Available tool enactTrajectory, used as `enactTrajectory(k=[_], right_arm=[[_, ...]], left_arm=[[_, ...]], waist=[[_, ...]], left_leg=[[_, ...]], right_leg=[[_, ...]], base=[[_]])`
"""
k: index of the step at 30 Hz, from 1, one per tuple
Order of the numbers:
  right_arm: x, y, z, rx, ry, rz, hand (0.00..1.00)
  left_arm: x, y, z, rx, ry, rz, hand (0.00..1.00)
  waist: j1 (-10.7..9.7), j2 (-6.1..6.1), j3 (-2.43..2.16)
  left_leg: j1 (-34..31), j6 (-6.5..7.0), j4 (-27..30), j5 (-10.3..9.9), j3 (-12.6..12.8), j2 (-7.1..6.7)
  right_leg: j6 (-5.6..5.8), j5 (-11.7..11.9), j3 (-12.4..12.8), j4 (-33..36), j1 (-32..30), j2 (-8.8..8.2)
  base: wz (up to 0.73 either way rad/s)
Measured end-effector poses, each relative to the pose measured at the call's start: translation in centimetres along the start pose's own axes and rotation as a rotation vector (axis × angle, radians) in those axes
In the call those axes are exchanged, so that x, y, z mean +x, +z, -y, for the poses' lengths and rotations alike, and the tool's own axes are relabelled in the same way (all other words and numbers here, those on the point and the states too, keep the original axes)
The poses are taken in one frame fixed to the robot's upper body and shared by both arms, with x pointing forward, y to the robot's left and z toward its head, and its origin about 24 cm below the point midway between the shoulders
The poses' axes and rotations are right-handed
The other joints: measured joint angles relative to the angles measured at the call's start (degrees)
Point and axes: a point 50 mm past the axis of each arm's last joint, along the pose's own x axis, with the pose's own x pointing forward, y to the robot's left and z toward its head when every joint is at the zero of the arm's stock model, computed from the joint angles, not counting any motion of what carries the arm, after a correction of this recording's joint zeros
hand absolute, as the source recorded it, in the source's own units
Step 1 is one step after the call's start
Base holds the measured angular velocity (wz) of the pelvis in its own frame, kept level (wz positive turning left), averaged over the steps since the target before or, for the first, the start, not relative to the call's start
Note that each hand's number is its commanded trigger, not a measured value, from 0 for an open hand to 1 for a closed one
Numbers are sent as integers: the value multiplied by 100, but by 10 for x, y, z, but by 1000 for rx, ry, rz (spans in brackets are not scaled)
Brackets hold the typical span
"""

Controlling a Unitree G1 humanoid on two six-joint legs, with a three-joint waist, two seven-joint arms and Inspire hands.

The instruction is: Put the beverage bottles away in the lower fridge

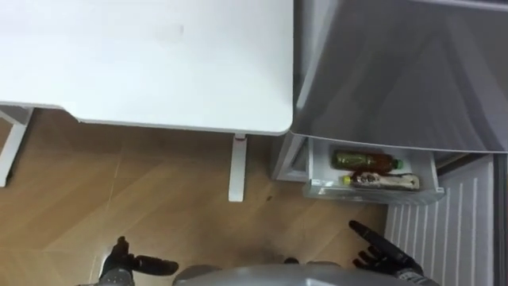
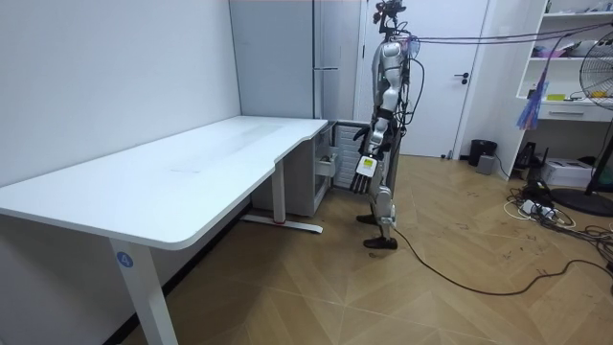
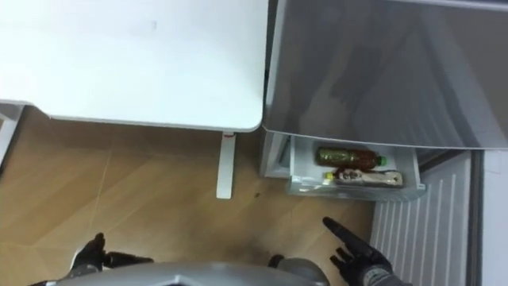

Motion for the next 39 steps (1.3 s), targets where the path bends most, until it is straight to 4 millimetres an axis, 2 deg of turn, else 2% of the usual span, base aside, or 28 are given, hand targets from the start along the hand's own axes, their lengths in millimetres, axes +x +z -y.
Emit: enactTrajectory(k=[6, 11, 16, 19, 23, 29, 36, 39], right_arm=[[-2, -5, 6, -131, -28, -27, 0], [-3, -8, 13, -196, -61, -43, 0], [-4, -11, 18, -240, -96, -56, 0], [-5, -14, 20, -289, -118, -71, 0], [-6, -16, 23, -323, -134, -81, 0], [-7, -22, 27, -314, -154, -90, 0], [-6, -18, 24, -293, -163, -67, 0], [-6, -17, 22, -294, -159, -66, 0]], left_arm=[[-1, -6, 1, 4, -5, -13, 0], [-1, -11, 1, -9, 0, -33, 0], [-1, -10, 2, -19, -3, -33, 0], [-1, -8, 4, -20, -5, -27, 0], [-2, -11, 6, -15, -9, -40, 0], [-3, -12, 10, 5, -21, -38, 0], [-4, -20, 10, 45, -22, -55, 0], [-4, -22, 8, 39, -17, -67, 0]], waist=[[-7, 37, 21], [-69, 98, -12], [-127, 150, -24], [-154, 128, -21], [-291, 120, -11], [-327, 90, -17], [-410, 88, -22], [-373, 85, -24]], left_leg=[[66, 0, -3, -31, 17, 7], [137, -1, -26, -32, 29, 9], [262, 10, -31, -63, 29, 7], [267, 12, -25, -64, 30, 2], [267, 12, -24, -65, 23, 2], [264, 32, -16, -77, 33, -8], [250, 94, 43, -126, 45, -109], [242, 165, 133, -171, 153, -177]], right_leg=[[-17, 11, 129, 4, 6, 44], [-21, 14, 161, 6, 44, 57], [-9, 6, 187, 4, 150, 59], [-9, 6, 238, 12, 146, 64], [-9, 6, 242, 10, 145, 66], [-3, 2, 290, 53, 103, 62], [53, -170, 307, 461, -87, -67], [105, -204, 446, 662, -206, -129]], base=[[-11], [-4], [-2], [-4], [0], [-4], [-2], [-21]])
